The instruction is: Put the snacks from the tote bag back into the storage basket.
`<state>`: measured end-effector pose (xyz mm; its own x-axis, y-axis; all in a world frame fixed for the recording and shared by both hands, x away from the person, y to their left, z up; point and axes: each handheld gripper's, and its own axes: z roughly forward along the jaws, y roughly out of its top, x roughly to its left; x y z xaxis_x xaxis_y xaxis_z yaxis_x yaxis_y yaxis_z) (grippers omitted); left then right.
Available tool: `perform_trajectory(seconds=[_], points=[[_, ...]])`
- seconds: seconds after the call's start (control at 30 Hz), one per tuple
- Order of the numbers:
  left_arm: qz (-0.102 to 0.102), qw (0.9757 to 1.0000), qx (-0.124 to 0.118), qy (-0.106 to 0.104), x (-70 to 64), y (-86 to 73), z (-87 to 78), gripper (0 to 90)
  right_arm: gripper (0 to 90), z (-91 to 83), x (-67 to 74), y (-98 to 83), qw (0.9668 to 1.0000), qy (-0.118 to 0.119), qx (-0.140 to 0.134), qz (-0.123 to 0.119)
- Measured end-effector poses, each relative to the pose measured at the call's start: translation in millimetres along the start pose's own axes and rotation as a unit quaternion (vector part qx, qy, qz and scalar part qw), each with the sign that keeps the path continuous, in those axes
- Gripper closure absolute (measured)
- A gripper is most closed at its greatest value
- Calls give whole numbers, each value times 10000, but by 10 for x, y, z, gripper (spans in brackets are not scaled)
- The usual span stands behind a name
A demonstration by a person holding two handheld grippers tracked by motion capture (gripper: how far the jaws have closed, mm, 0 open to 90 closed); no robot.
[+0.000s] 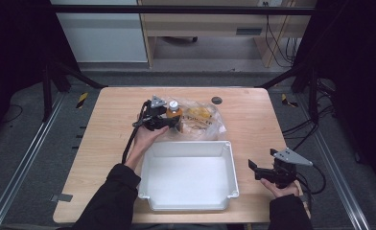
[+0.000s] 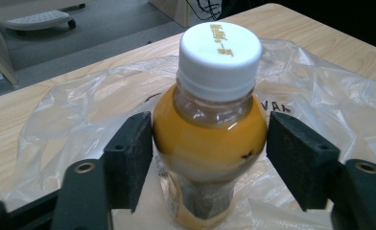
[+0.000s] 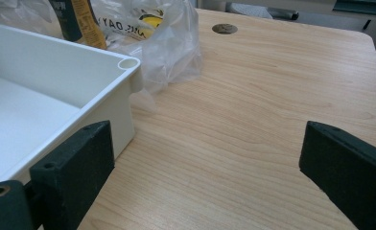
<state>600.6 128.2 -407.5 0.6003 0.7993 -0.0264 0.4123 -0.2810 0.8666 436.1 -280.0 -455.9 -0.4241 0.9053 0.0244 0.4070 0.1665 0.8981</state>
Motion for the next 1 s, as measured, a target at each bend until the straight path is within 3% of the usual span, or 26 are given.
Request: perform_trajectory(seconds=[0.03,0.07,0.1,0.13,0.2,0.37,0.53,0.6,0.7,0.77,1.0], points=[[-126,9998,-121,-13,12,9,-51,548,52,1,0,0,10000,0,1,-1],[-126,9998,-121,-13,12,9,-51,772,52,3,2,0,10000,-2,-2,1],[-168,9998,-132,-14,26,26,-68,684,52,5,3,1,10000,1,1,4],[-168,9998,-132,-14,26,26,-68,675,52,5,3,1,10000,1,1,4],[-93,9999,21,86,21,16,-40,570,53,3,8,3,10000,6,-3,-12],[-126,9999,60,-43,38,-21,-9,513,54,2,-2,-2,10000,13,5,-4],[-20,9998,-141,-104,44,36,-72,432,54,-2,-3,-1,10000,12,-4,3],[19,9993,-349,-100,55,100,-127,419,54,-2,-2,-1,10000,13,-7,11],[6,9994,-310,-133,61,150,-126,398,54,2,-3,-1,10000,15,-1,9],[112,9995,-280,-21,49,195,-98,396,54,4,-3,-1,10000,17,2,0],[193,9994,-243,165,13,286,22,381,54,4,-4,-3,10000,24,0,0]])
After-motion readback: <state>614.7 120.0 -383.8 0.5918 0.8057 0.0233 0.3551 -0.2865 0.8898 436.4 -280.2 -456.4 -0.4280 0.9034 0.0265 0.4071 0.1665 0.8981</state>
